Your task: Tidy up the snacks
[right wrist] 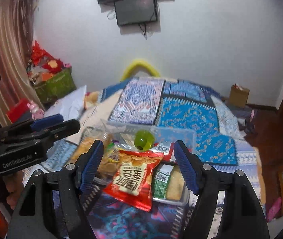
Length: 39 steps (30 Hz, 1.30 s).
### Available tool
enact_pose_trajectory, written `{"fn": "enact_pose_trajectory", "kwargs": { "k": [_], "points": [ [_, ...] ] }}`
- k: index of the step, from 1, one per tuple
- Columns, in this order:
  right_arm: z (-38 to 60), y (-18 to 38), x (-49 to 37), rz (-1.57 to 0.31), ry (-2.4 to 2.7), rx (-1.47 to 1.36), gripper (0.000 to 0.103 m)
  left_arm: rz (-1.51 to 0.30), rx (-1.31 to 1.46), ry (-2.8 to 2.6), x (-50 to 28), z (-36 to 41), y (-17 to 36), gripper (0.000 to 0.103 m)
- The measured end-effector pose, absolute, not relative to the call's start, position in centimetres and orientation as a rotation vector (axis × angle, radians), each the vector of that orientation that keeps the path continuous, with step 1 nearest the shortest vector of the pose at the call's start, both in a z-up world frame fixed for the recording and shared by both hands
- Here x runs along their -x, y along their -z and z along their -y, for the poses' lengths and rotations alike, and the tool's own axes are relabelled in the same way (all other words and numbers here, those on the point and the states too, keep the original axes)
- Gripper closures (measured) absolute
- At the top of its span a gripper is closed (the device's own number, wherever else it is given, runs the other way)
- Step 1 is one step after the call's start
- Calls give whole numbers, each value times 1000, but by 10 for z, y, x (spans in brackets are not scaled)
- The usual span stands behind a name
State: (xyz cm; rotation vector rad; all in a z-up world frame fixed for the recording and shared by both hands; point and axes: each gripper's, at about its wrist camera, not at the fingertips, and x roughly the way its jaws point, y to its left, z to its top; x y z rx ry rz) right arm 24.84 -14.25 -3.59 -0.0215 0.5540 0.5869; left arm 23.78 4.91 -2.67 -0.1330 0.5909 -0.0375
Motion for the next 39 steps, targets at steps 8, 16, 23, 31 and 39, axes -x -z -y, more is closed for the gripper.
{"fn": "enact_pose_trajectory", "kwargs": {
  "k": [8, 16, 23, 31, 39],
  "points": [
    [174, -12, -181, -379, -596, -37, 33, -413, 95, 27, -152, -34, -26, 48],
    [187, -25, -139, -264, -565, -39, 10, -290, 49, -29, -94, -22, -51, 15],
    [184, -21, -131, -238, -526, 3, 0, -266, 59, -48, -81, -21, -48, 3],
    [190, -14, -121, -244, -536, -3, 0, -260, 55, -31, -75, -18, -45, 3],
    [191, -13, -115, -243, -546, -17, 0, -264, 62, -24, -72, -19, -45, 3]
  ]
}}
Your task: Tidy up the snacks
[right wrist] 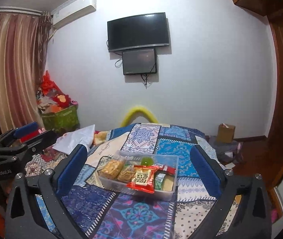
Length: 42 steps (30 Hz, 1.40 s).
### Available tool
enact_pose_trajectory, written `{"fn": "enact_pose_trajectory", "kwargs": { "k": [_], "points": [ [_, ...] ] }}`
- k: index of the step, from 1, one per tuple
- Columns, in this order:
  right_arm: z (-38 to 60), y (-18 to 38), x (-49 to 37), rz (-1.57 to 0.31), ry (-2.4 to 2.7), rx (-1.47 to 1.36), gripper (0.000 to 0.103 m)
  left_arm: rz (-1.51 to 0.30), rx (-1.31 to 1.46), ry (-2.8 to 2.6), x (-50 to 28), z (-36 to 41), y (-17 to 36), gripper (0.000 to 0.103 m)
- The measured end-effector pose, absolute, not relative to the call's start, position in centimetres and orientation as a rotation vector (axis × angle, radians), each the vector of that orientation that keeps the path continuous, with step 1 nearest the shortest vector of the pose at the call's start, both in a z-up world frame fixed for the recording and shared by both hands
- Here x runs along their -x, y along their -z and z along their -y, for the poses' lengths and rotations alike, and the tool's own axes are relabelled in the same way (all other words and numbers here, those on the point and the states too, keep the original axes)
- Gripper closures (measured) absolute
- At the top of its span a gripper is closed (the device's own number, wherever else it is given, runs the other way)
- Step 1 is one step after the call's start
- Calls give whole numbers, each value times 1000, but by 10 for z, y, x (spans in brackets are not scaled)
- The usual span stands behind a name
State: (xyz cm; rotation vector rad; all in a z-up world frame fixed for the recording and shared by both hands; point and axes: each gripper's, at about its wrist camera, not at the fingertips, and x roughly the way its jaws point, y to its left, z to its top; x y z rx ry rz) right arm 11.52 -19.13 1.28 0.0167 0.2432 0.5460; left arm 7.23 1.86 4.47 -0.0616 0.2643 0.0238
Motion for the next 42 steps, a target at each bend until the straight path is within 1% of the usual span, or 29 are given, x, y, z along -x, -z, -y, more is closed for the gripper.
{"fn": "enact_pose_trajectory", "kwargs": {
  "k": [42],
  "points": [
    [194, -9, -116, -254, -547, -39, 0, -295, 44, 3, -77, -14, -36, 3]
  ]
}}
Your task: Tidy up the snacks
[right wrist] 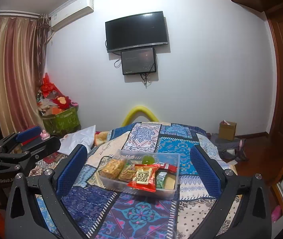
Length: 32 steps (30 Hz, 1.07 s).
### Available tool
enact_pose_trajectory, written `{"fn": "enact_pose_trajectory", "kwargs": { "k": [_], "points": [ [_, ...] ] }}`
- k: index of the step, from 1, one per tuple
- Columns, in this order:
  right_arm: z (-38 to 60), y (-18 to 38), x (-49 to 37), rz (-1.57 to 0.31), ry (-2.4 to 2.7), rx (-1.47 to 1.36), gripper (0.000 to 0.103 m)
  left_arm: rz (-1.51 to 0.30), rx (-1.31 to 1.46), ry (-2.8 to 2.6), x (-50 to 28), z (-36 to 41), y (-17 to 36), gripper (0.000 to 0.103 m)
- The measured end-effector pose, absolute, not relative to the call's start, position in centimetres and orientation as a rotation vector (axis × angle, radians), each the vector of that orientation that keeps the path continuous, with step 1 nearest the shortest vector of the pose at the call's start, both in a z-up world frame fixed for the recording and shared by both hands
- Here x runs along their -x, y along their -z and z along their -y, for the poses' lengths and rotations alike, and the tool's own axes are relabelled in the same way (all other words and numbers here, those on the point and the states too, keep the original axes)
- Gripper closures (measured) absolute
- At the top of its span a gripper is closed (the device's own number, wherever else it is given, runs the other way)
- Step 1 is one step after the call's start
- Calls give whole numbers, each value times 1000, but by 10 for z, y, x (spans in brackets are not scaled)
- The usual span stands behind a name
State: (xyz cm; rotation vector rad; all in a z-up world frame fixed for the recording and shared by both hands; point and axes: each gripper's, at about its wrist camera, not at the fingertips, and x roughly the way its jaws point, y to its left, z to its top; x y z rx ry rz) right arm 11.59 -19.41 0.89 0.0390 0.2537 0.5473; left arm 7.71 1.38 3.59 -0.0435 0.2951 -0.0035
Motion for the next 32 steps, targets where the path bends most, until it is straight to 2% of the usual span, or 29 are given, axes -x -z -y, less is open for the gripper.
{"fn": "enact_pose_trajectory", "kwargs": {
  "k": [32],
  "points": [
    [197, -8, -118, -259, -545, -43, 0, -273, 21, 44, -71, -1, -38, 3]
  ]
}}
